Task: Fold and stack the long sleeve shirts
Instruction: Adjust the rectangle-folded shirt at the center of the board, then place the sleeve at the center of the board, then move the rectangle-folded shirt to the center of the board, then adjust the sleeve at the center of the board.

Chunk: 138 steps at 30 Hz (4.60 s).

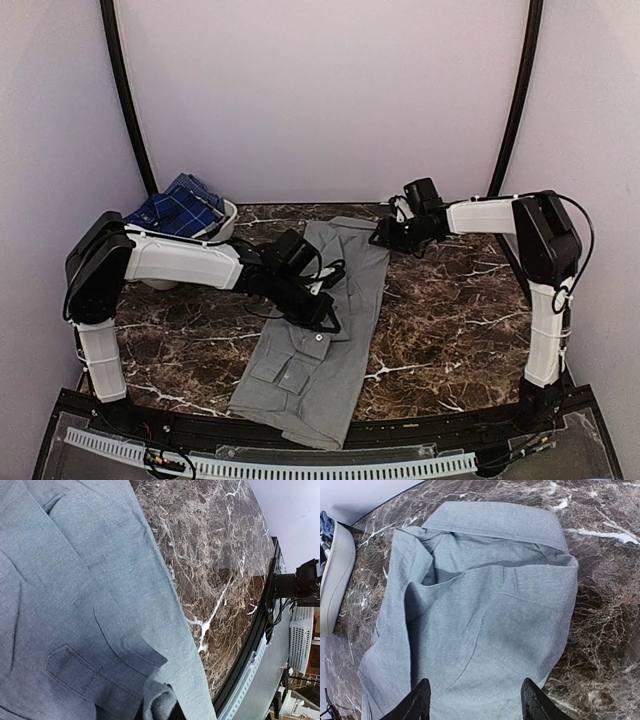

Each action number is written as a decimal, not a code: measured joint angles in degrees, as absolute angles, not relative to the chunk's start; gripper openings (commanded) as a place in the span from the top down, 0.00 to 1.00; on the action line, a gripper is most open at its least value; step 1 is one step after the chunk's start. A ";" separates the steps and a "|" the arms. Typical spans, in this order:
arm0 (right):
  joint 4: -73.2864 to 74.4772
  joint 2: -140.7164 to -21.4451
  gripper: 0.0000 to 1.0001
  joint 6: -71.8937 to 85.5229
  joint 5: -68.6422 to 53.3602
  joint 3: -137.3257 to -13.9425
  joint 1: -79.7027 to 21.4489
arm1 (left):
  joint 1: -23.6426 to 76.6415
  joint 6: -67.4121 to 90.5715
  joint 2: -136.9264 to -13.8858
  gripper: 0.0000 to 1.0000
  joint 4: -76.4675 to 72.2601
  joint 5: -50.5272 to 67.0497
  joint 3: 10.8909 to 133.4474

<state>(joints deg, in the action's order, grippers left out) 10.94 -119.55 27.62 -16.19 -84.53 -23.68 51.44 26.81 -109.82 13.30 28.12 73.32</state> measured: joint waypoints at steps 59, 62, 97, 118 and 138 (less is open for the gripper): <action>11.57 -106.89 0.42 27.09 -12.51 -71.46 -32.51 | 54.46 26.02 -96.40 0.37 7.68 33.45 65.58; 11.44 -105.34 0.44 27.66 -12.60 -70.61 -34.76 | 52.31 26.20 -95.15 0.48 7.49 32.91 66.24; 15.31 -122.50 0.70 22.81 -11.00 -83.88 -35.68 | 48.01 37.19 -110.72 0.63 9.87 21.04 71.53; 23.94 -110.04 0.38 18.96 -7.53 -83.46 -34.61 | 46.46 48.66 -116.03 0.49 3.33 24.38 73.03; 11.14 -73.17 0.12 38.17 -14.57 -40.36 -47.94 | 46.52 57.25 -113.32 0.48 -3.25 25.69 69.82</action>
<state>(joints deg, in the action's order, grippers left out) 11.14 -73.17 38.17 -14.57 -40.36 -47.94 46.52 57.25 -113.32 -3.25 25.69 69.82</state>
